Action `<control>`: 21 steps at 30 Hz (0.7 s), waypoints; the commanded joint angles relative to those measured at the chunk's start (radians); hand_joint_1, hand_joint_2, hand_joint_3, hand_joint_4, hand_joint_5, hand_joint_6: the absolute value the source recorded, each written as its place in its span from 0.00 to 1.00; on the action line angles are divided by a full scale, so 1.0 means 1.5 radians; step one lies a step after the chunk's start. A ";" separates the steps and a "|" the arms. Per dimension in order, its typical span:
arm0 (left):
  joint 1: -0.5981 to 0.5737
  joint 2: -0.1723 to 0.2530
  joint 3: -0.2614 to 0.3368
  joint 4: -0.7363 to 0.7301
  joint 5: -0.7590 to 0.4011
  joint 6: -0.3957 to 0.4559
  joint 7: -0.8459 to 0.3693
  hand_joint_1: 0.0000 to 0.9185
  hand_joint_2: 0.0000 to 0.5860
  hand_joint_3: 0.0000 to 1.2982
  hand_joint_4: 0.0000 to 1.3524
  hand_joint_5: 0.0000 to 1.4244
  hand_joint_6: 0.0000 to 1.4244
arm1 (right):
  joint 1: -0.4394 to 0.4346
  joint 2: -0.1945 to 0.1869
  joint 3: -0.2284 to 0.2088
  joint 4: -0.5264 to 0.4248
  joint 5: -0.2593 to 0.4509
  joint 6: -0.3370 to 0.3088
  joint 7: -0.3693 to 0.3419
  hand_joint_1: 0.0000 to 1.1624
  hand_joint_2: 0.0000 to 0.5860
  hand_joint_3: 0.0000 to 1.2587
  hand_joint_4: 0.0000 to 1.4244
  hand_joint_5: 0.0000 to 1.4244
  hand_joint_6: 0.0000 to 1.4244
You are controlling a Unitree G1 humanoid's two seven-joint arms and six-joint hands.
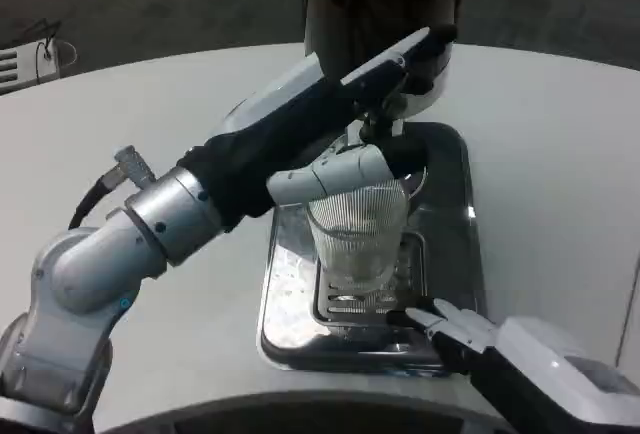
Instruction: Grasp the cup under the faucet to collect the drink, then remove the cup.
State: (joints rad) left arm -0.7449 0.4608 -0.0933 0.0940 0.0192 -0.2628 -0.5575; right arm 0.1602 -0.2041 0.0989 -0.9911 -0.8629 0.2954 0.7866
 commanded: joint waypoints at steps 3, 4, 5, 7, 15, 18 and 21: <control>0.004 0.014 -0.028 0.007 0.042 -0.019 -0.021 0.00 0.04 0.00 0.00 0.03 0.09 | -0.015 0.025 -0.048 0.018 0.097 0.086 -0.016 0.43 0.71 0.06 0.00 0.01 0.00; 0.004 0.015 -0.029 0.009 0.043 -0.020 -0.022 0.00 0.03 0.00 0.00 0.03 0.09 | -0.019 0.029 -0.057 0.024 0.113 0.100 -0.020 0.43 0.71 0.06 0.00 0.01 0.00; 0.003 0.016 -0.031 0.013 0.044 -0.021 -0.024 0.00 0.01 0.00 0.00 0.02 0.09 | -0.022 0.028 -0.063 0.027 0.127 0.111 -0.025 0.43 0.71 0.05 0.00 0.01 0.00; 0.001 0.018 -0.033 0.020 0.046 -0.024 -0.025 0.00 0.01 0.00 0.00 0.02 0.08 | -0.033 0.032 -0.080 0.039 0.160 0.134 -0.041 0.43 0.68 0.03 0.00 0.01 0.00; -0.009 0.031 -0.050 0.035 0.063 -0.043 -0.029 0.00 0.00 0.00 0.00 0.02 0.08 | -0.052 0.028 -0.110 0.082 0.244 0.112 -0.152 0.55 0.49 0.00 0.00 0.01 0.02; -0.012 0.036 -0.057 0.035 0.074 -0.053 -0.031 0.00 0.00 0.00 0.00 0.02 0.08 | -0.057 0.031 -0.106 0.114 0.259 0.075 -0.210 0.61 0.42 0.00 0.00 0.01 0.02; -0.015 0.039 -0.060 0.035 0.079 -0.058 -0.033 0.00 0.00 0.00 0.00 0.02 0.08 | -0.068 0.026 -0.097 0.146 0.272 0.049 -0.251 0.63 0.41 0.00 0.00 0.01 0.02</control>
State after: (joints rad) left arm -0.7836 0.5035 -0.1448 0.1292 0.0959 -0.3492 -0.5639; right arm 0.0717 -0.1628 -0.0589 -0.8094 -0.4784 0.4113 0.4553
